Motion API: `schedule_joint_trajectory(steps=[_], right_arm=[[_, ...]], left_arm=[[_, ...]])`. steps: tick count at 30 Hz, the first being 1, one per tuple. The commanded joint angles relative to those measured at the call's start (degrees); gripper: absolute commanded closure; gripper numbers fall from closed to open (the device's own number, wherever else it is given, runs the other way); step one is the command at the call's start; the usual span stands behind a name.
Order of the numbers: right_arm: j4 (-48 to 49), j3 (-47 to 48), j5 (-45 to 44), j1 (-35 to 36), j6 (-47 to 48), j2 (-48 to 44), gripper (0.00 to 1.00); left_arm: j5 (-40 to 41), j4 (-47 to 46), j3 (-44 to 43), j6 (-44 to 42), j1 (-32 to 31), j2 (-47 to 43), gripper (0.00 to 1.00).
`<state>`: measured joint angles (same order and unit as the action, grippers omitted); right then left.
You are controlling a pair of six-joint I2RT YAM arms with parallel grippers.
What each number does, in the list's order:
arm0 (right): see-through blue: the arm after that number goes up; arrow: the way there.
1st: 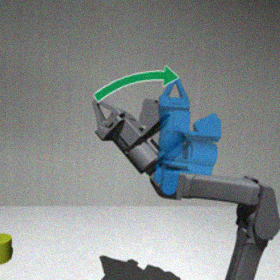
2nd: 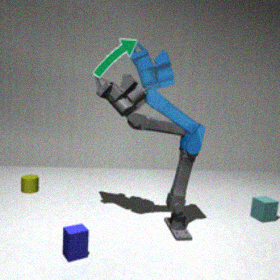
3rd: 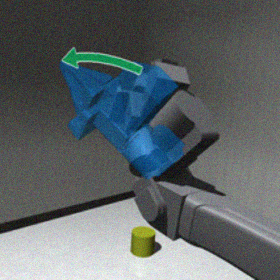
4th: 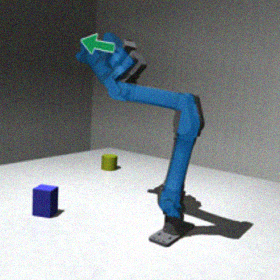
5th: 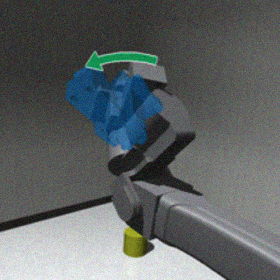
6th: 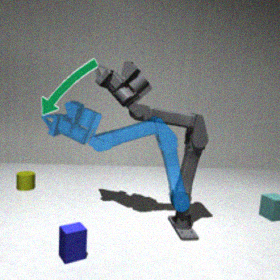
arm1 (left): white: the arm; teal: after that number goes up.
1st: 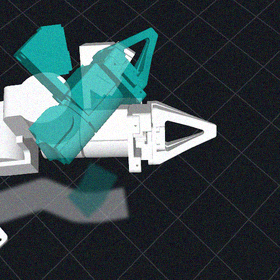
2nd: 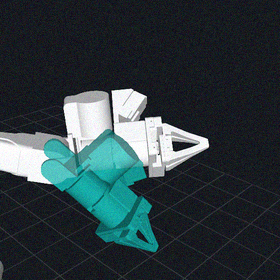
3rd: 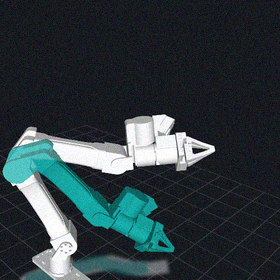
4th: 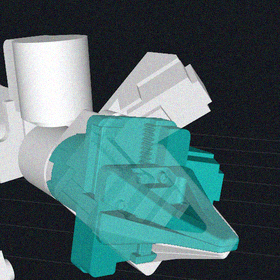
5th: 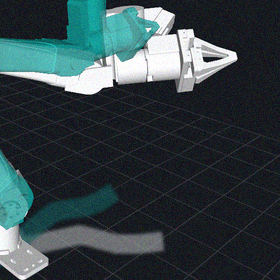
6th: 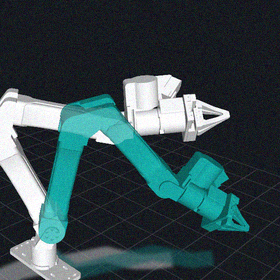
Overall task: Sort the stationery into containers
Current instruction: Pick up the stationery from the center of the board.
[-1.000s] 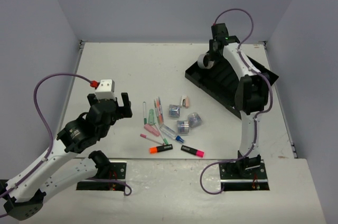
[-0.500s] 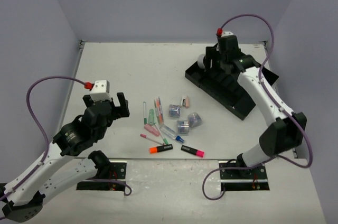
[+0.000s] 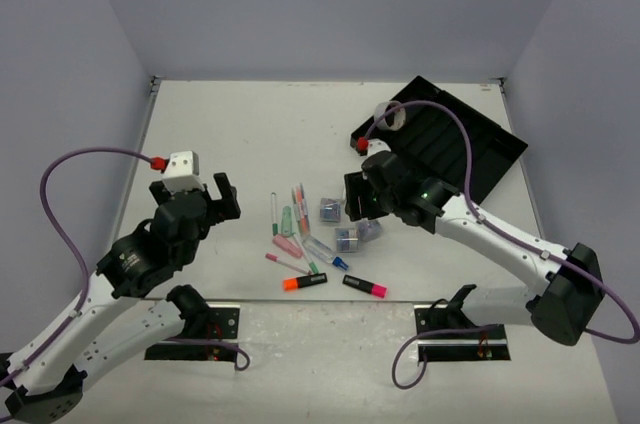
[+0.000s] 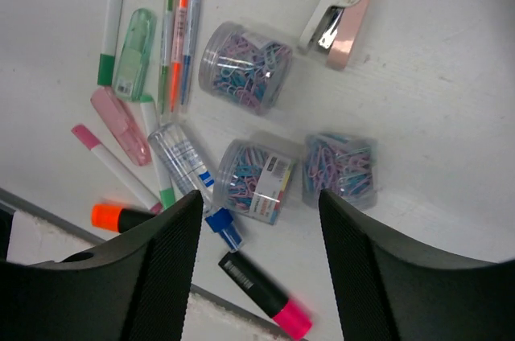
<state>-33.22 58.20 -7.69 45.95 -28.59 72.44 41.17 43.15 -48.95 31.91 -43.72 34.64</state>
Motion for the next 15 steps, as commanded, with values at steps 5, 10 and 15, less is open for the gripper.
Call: schedule_joint_trajectory(steps=[5, 10, 15], right_arm=[[-1.46, 1.27, -9.88, 7.96, -11.41, 3.14, 0.32], [-1.07, -0.35, -10.59, 9.23, -14.78, 6.67, 0.24], [-1.37, -1.28, -10.89, 9.92, -16.37, 9.7, 0.22]], left_arm=[[-0.79, -1.91, 0.61, -0.66, 0.39, 1.71, 0.0], [-1.17, -1.92, 0.51, -0.8, 0.39, 2.72, 0.0], [-1.86, -2.28, 0.61, -1.15, 0.39, 3.07, 0.0]])
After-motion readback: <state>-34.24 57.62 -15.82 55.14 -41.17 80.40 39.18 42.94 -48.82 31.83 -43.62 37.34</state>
